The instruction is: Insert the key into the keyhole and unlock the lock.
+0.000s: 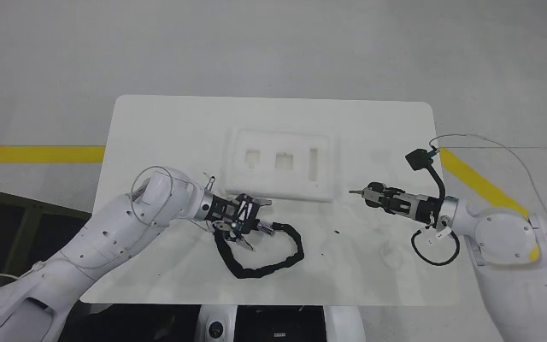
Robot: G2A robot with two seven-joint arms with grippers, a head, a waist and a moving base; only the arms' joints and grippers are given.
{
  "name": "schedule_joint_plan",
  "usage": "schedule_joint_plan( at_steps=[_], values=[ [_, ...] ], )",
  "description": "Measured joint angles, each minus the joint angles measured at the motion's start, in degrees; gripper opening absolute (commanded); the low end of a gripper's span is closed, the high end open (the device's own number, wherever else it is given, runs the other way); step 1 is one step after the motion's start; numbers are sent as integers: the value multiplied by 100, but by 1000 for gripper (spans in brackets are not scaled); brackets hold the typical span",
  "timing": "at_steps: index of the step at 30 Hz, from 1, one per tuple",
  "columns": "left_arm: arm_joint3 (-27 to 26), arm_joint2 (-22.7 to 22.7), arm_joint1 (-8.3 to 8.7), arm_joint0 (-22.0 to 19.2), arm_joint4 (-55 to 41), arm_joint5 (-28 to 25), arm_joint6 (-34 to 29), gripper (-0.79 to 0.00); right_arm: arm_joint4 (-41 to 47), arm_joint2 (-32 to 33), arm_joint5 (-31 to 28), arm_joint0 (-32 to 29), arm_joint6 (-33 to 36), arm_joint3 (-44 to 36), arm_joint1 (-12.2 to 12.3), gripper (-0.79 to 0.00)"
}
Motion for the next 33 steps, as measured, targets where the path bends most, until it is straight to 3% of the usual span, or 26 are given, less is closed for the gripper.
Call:
schedule_joint_plan(
  at_steps=[9,16,20,33],
  values=[
    [-171,96,-61,91,221,94,-258,0,0,0,0,0,0,0,0,-785],
    [-142,153,-123,68,316,107,-292,-185,0,0,0,0,0,0,0,-785],
    [-82,156,-151,44,342,112,-283,-394,0,0,0,0,0,0,0,-785],
    [56,102,-225,43,307,168,-444,-416,0,0,0,0,0,0,0,-785]
  ],
)
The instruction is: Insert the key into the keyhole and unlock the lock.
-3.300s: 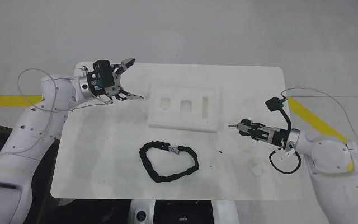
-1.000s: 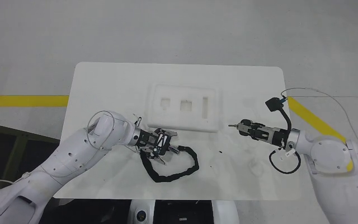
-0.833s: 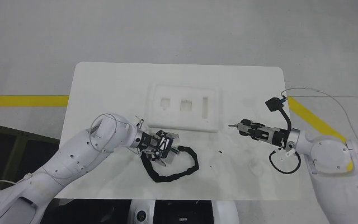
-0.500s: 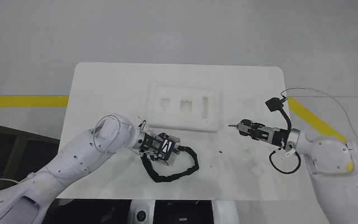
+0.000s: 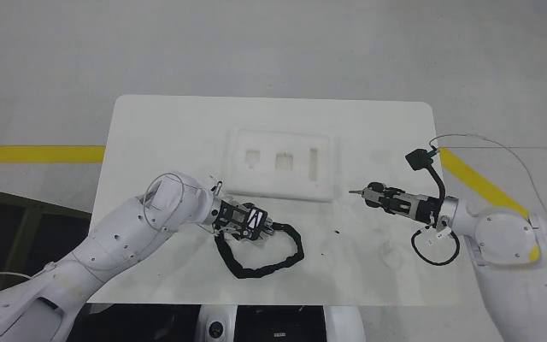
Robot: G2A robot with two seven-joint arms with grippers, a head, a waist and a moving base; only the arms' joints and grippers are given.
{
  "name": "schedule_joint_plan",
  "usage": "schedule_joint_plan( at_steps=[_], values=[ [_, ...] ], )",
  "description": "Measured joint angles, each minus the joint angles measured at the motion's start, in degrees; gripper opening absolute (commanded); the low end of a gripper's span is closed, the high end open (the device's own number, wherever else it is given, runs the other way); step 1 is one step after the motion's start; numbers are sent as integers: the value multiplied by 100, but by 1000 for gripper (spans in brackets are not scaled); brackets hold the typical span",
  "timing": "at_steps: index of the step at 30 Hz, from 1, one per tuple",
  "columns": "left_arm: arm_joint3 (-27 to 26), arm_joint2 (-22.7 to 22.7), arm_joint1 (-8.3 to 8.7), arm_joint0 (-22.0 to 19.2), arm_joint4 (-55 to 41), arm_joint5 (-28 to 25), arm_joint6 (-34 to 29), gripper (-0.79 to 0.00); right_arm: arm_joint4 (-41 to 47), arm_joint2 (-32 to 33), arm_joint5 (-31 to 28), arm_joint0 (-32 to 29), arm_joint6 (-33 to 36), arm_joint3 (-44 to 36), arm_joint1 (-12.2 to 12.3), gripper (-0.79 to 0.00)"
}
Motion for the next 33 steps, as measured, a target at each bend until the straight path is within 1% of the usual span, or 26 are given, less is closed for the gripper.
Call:
schedule_joint_plan(
  at_steps=[5,8,11,13,14,16,21,25,29,33],
  values=[
    [55,-8,-42,-17,-28,4,-98,-443,0,0,0,0,0,0,0,-785],
    [81,-6,-72,-36,-38,-13,-178,-446,0,0,0,0,0,0,0,-785],
    [104,-6,-101,-58,-62,-31,-219,-486,0,0,0,0,0,0,0,-785],
    [117,-8,-119,-75,-79,-36,-236,-573,0,0,0,0,0,0,0,-785],
    [126,-8,-132,-86,-91,-38,-249,-671,0,0,0,0,0,0,0,-785],
    [157,-13,-152,-98,-132,-41,-267,-785,0,0,0,0,0,0,0,-785],
    [294,-20,-214,-115,-337,-115,-274,-785,0,0,0,0,0,0,0,-785],
    [427,-58,-254,-103,-599,-100,-2,-785,0,0,0,0,0,0,0,-785],
    [561,-126,-254,-67,-743,-30,590,-785,0,0,0,0,0,0,0,-785],
    [655,-162,-217,-34,-555,118,1318,-785,0,0,0,0,0,0,0,-785]
  ],
)
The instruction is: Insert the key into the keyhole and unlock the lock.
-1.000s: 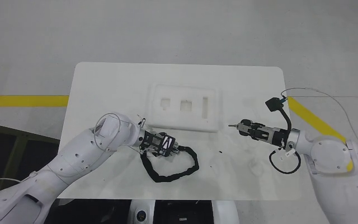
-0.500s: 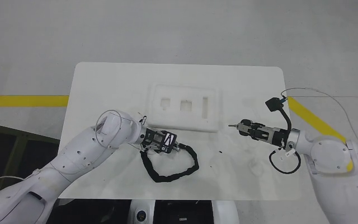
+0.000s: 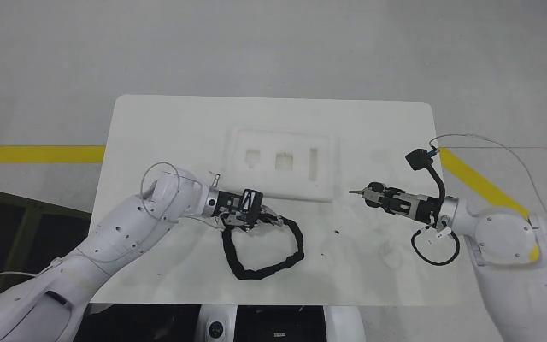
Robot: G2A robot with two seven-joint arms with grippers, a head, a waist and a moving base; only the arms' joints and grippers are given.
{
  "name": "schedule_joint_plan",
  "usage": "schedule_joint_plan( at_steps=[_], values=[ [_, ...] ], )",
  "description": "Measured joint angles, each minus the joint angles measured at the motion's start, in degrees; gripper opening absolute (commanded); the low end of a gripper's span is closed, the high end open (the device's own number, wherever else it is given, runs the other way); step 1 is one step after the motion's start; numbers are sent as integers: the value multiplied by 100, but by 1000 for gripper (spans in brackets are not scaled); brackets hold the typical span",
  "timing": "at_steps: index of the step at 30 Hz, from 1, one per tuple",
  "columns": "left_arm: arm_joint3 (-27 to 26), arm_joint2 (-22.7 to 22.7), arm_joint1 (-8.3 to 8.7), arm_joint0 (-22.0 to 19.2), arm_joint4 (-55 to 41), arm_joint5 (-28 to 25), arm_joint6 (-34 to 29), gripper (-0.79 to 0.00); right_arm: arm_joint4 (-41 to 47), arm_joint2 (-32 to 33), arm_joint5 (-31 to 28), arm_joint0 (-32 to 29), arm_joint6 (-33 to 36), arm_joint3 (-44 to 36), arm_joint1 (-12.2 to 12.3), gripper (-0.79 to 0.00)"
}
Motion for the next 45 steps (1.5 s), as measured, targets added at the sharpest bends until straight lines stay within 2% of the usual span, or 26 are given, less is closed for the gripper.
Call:
schedule_joint_plan(
  at_steps=[8,12,19,29,39,45],
  values=[
    [328,-6,63,100,442,830,2151,-785,219,-425,257,-17,45,-372,-13,-785],
    [562,135,12,65,309,1259,2638,-785,324,-761,457,57,137,-649,-24,-785],
    [931,482,-167,-204,78,1437,2812,-785,388,-1187,670,145,98,-1089,-37,-785],
    [1329,779,-397,-443,-125,1447,2823,-785,-44,-1479,552,86,-486,-1493,-42,-785],
    [1426,792,-431,-455,-180,1440,2815,-785,-425,-1826,692,164,-1023,-1527,-73,-785],
    [1425,792,-431,-455,-179,1440,2815,-785,-634,-2013,805,271,-1097,-1481,-86,-785]
  ],
)
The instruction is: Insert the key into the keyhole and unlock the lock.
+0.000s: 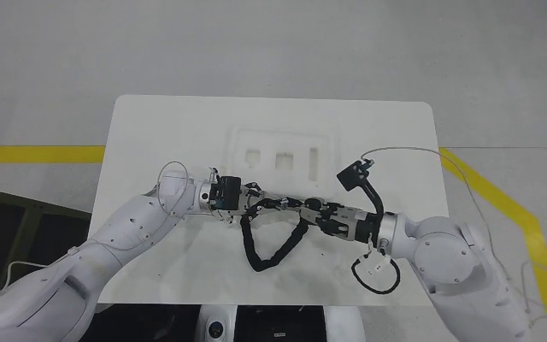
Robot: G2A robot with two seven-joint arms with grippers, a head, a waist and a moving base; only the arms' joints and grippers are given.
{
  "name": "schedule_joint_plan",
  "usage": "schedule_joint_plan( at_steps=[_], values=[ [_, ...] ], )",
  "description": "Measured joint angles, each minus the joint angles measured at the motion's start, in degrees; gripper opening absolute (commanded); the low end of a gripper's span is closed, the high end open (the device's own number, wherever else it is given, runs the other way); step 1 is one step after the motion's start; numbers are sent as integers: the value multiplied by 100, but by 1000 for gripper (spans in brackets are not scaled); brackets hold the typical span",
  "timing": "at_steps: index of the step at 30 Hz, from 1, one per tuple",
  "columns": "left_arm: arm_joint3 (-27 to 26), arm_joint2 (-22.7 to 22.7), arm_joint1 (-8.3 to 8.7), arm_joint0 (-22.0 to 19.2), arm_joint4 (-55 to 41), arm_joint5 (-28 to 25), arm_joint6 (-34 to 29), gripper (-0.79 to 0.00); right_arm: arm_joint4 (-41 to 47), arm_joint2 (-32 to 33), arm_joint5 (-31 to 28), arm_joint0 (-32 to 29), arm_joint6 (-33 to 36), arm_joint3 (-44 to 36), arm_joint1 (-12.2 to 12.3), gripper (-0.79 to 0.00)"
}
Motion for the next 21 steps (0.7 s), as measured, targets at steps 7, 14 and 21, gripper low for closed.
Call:
schedule_joint_plan(
  at_steps=[7,14,21],
  values=[
    [0,0,0,0,0,0,0,-785,-59,-100,75,58,-55,55,-8,-785],
    [0,0,0,0,0,0,0,-785,-89,-195,100,100,-120,99,-17,-785],
    [0,0,0,0,0,0,0,-785,-151,-259,124,173,-118,145,-22,-785]
  ],
)
